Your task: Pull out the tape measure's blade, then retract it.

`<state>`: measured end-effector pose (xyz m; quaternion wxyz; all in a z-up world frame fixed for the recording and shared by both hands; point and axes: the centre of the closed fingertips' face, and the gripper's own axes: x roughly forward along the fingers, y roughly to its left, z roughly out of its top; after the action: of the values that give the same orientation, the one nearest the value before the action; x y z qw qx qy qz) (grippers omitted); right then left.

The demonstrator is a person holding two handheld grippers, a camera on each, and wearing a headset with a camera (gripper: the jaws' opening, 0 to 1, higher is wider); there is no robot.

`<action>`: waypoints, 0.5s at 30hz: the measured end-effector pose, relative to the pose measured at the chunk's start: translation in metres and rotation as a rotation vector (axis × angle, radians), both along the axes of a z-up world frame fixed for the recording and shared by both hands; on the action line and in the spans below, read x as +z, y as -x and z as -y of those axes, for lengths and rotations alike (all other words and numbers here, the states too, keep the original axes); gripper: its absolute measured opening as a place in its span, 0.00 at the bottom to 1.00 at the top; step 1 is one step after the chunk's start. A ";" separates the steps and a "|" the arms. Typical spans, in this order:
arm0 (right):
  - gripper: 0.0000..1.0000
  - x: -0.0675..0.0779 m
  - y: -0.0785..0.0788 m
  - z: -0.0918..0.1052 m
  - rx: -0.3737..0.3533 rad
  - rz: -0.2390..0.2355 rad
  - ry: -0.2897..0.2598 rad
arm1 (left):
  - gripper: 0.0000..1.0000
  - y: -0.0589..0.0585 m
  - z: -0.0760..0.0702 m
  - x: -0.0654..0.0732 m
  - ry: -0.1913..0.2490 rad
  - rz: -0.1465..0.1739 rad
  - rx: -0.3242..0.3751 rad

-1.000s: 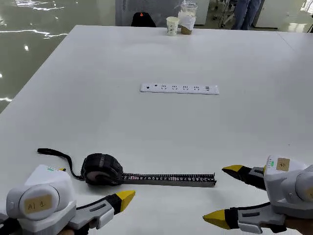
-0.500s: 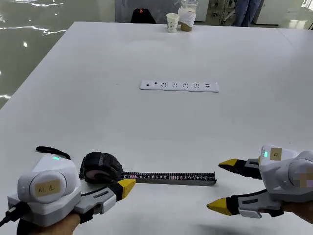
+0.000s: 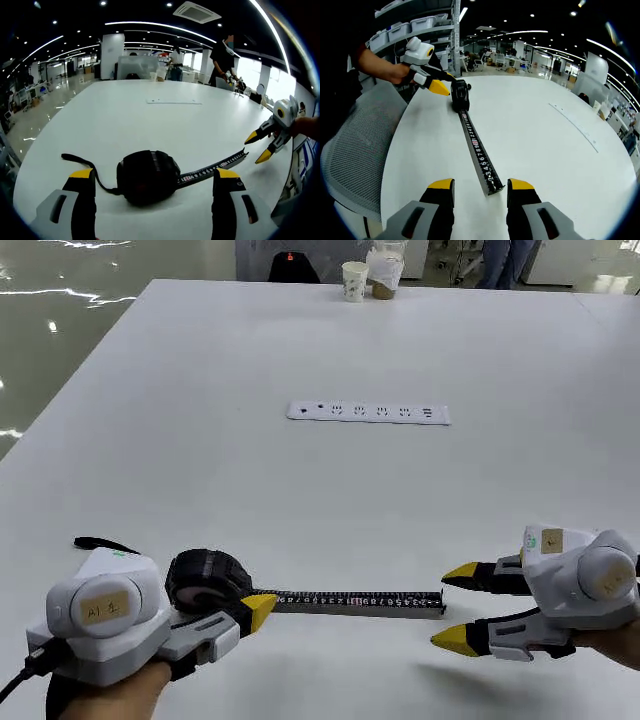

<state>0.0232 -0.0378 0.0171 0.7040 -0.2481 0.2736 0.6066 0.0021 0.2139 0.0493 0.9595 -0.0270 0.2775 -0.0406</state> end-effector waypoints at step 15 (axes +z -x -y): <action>0.23 -0.017 -0.013 0.001 0.069 0.012 0.063 | 0.81 -0.007 0.000 -0.007 0.018 -0.036 0.024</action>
<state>0.0362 -0.0390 0.0003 0.6761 -0.2830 0.2795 0.6203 0.0088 0.2141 0.0421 0.9544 -0.0398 0.2942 -0.0313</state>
